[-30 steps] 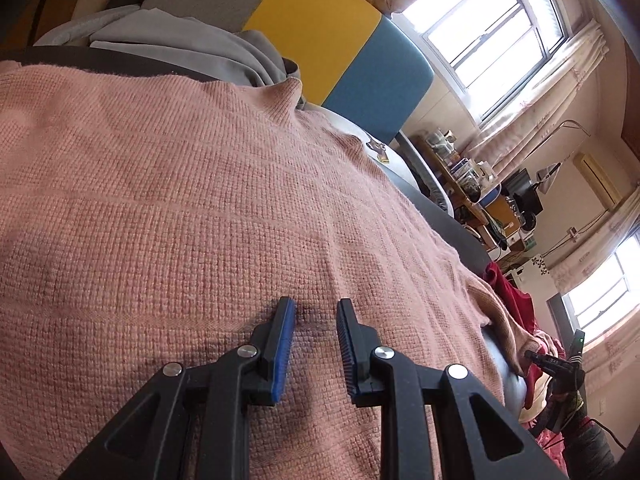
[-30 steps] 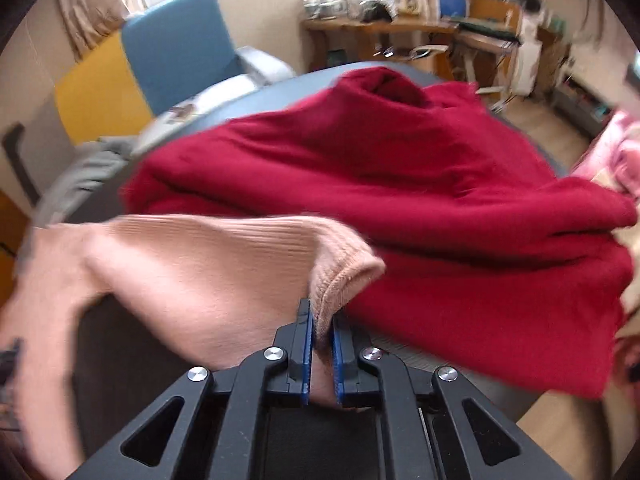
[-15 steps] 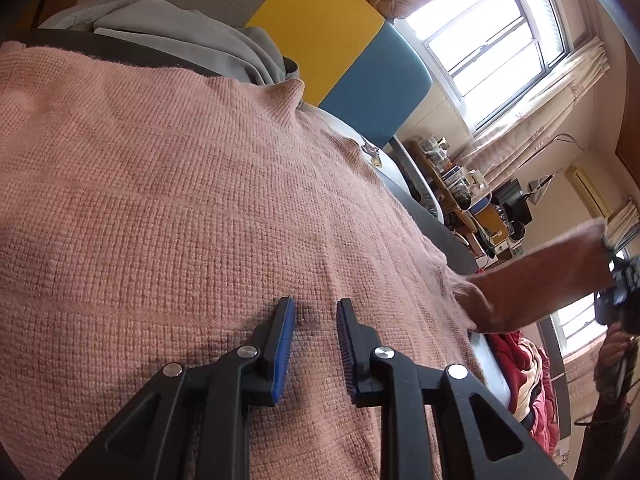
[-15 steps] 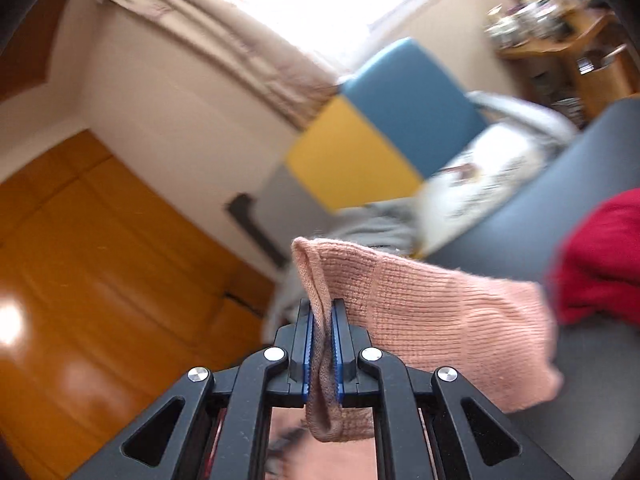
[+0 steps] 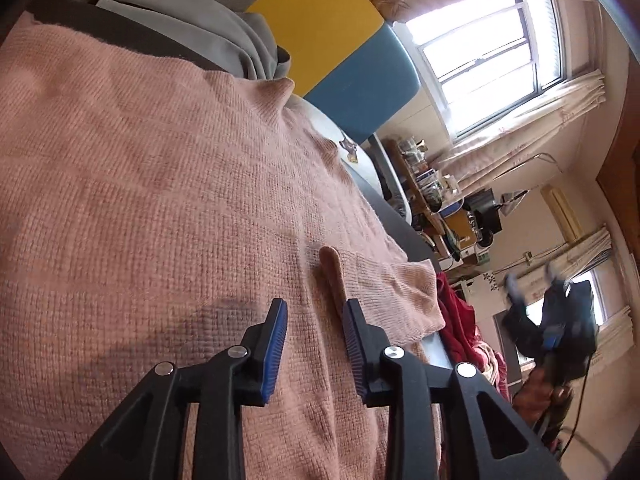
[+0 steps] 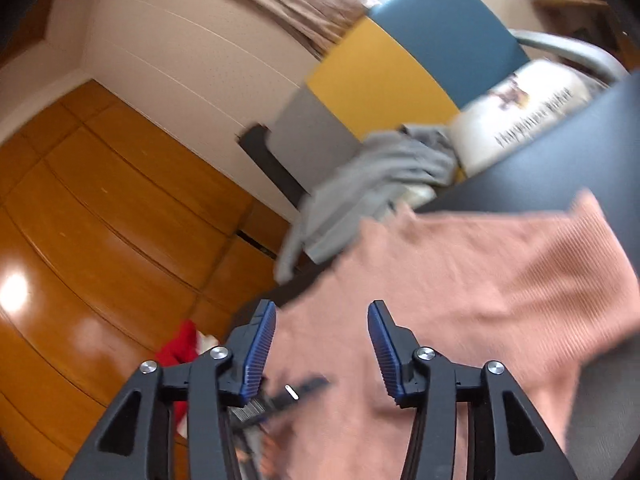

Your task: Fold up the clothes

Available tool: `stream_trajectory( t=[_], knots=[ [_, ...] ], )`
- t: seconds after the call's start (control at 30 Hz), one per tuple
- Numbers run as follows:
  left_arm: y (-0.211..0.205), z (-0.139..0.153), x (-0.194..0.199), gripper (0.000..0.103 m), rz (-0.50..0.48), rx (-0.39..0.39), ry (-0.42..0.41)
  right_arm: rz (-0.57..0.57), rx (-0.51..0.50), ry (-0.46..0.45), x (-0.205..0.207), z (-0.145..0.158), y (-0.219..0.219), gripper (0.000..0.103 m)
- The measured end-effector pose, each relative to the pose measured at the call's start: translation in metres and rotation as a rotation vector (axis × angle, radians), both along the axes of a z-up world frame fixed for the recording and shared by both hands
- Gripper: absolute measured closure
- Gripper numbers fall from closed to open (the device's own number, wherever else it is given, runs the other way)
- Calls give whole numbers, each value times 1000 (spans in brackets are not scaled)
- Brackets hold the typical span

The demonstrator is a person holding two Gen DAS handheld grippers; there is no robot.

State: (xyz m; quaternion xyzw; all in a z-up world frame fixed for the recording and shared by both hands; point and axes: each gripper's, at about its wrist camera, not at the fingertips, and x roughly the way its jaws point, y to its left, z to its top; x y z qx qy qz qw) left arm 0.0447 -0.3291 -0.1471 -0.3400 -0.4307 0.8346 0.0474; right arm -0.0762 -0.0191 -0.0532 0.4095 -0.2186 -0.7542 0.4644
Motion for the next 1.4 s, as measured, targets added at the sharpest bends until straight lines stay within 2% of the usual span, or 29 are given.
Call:
stream_trajectory(
  t=[0.07,0.2,0.27,0.33,0.37,0.5,0.6,0.7,0.83,0.97,1.07,1.17,1.3,1.4],
  knots=[
    [4,-1,-11,74,-26,25,-14,-3,93,1,6,-23,3,48],
    [22,3,-39,73,-85,21,-39,61,253,-41,28,-89,-15,48],
    [32,7,-57,73,-107,15,-50,72,298,2,39,-108,-24,48],
    [39,4,-74,72,-115,5,-82,61,251,57,45,-110,-22,37],
    [42,2,-79,72,-112,0,-103,56,228,85,47,-111,-21,35],
    [49,-7,-85,72,-90,10,-133,76,173,96,44,-114,-18,26],
    [48,-7,-80,72,-46,39,-157,91,143,100,43,-115,-15,23],
    [39,1,-63,72,57,49,-146,97,129,109,40,-115,-14,21],
    [37,-10,-70,72,19,62,-227,104,115,113,44,-115,-12,20],
    [46,-5,-82,67,5,41,-191,110,109,115,49,-113,-5,19],
    [57,-4,-90,70,-36,16,-184,113,106,117,51,-112,-5,19],
    [61,-2,-93,98,-50,-15,-178,117,102,119,54,-110,-4,18],
    [48,17,-96,98,-29,10,-123,121,100,121,54,-110,-5,16],
    [37,53,-102,98,-32,17,-34,124,103,123,55,-109,-4,16]
  ],
)
